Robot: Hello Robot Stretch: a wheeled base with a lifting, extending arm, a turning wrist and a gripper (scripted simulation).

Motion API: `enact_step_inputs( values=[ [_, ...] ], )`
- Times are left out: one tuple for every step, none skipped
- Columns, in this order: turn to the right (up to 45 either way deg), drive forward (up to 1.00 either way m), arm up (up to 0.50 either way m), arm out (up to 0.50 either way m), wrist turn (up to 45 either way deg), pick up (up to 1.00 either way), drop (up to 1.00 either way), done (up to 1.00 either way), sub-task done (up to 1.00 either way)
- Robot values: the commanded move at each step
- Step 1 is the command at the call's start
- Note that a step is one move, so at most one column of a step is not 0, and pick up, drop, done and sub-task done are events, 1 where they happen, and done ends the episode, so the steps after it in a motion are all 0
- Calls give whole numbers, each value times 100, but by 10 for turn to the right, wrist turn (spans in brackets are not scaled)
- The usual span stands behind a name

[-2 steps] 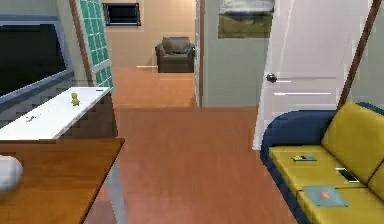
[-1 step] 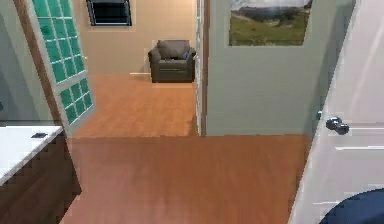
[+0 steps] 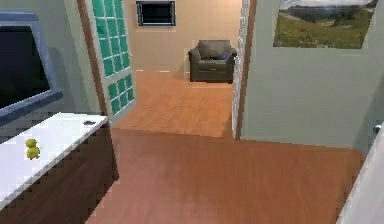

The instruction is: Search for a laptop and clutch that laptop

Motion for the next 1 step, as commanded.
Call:
enact_step_inputs(
  values=[
    [0,25,0,0,0,0,0,0,0]
  ],
)
